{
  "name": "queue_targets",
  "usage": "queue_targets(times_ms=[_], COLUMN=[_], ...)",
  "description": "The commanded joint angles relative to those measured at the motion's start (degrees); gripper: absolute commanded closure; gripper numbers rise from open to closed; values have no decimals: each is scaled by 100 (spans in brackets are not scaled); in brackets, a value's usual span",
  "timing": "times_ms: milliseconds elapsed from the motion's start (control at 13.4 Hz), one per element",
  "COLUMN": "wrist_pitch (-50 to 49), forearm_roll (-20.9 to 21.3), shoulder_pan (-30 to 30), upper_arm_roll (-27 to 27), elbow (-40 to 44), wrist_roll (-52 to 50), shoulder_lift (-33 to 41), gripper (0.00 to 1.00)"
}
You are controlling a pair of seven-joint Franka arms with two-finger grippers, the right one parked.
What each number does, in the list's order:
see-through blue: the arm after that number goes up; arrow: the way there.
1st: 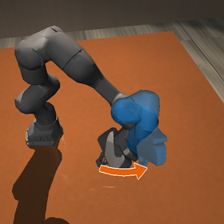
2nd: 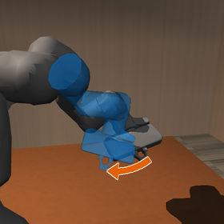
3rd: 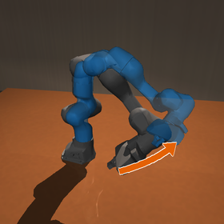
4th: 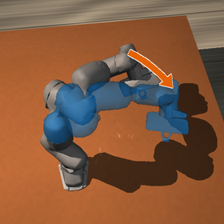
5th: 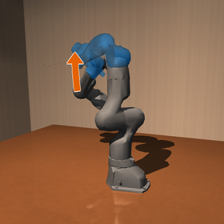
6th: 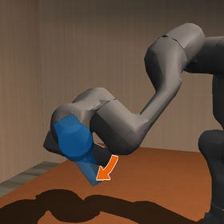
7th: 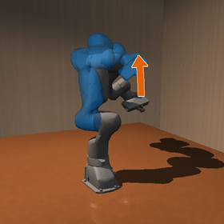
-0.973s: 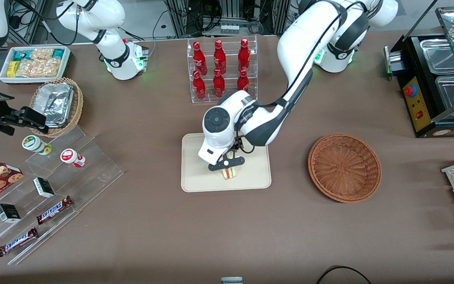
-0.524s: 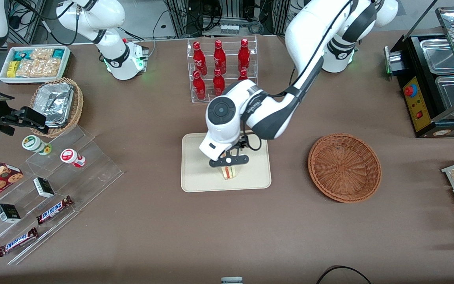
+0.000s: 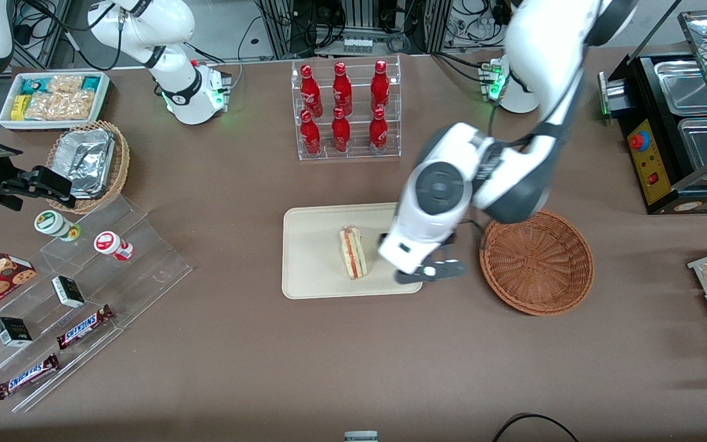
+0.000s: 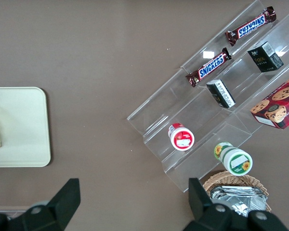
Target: Place sandwich from basket to tray
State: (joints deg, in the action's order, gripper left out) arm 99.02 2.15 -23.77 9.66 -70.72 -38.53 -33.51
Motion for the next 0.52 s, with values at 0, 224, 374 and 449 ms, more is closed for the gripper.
queue_targets(times_ms=[0,224,374,449], wrist_pitch=[30,30,-31,-93], forearm_roll=[-118,-162,-162,-162], shoulder_pan=[521,1005,1321,1436], upper_arm_roll=[36,36,27,10], elbow=[-1108,-1777,-2014,-2103], wrist_roll=[748,1557,2066,2313], shoulder_lift=[887,1390,1679,1811], gripper=[0,0,0,0])
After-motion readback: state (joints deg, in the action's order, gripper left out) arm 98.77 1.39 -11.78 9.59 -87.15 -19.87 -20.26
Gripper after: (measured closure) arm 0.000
